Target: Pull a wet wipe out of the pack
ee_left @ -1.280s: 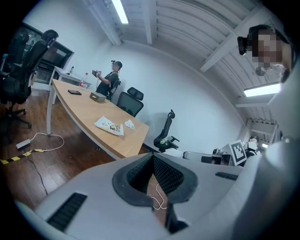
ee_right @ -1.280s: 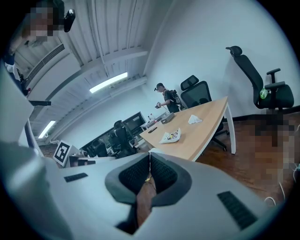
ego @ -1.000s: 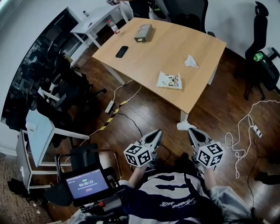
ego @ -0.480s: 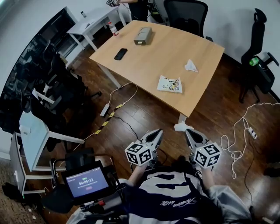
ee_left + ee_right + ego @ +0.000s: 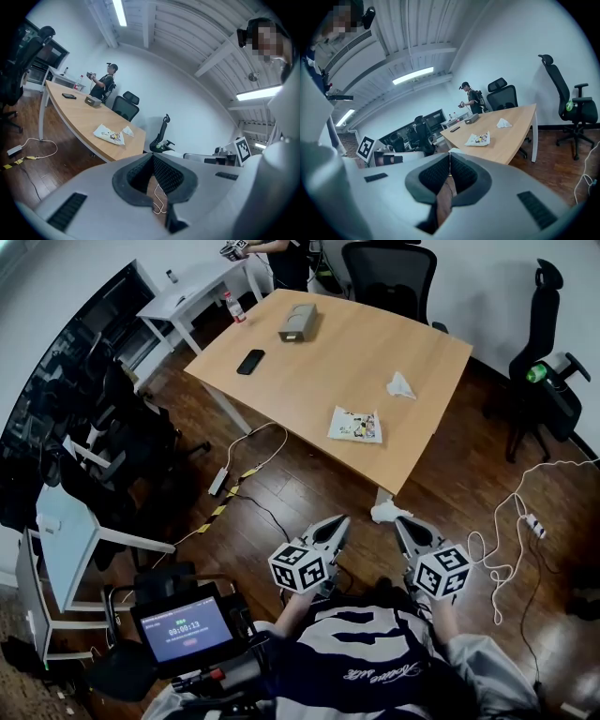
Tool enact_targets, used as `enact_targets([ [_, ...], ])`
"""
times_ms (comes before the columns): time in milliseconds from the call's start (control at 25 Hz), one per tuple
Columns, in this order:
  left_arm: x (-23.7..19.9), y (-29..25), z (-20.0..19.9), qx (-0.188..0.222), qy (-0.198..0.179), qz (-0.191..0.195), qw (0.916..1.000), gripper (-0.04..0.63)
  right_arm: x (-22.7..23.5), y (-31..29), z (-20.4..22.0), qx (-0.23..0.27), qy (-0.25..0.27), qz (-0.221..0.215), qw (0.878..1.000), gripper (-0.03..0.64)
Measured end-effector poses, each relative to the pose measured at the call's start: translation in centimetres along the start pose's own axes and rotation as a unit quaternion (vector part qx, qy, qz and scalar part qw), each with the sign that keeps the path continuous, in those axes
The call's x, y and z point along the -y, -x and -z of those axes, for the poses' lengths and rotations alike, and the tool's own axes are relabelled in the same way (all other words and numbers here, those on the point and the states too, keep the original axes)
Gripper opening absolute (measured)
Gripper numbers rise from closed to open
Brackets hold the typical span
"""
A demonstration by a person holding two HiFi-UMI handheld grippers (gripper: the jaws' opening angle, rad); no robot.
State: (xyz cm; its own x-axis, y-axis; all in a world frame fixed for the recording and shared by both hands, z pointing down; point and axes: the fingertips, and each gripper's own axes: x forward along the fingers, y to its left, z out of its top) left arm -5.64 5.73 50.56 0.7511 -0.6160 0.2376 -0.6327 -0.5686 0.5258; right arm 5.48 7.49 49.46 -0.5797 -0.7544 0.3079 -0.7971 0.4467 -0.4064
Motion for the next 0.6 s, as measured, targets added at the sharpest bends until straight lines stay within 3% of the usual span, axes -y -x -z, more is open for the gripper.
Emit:
enact_targets([
  [600,0.42,-0.24,0.24,0.002,0.006,-0.019,0.9998,0.003,0.03,0.11,-0.21,-0.012,0.006,-0.022,1.0,0.003],
])
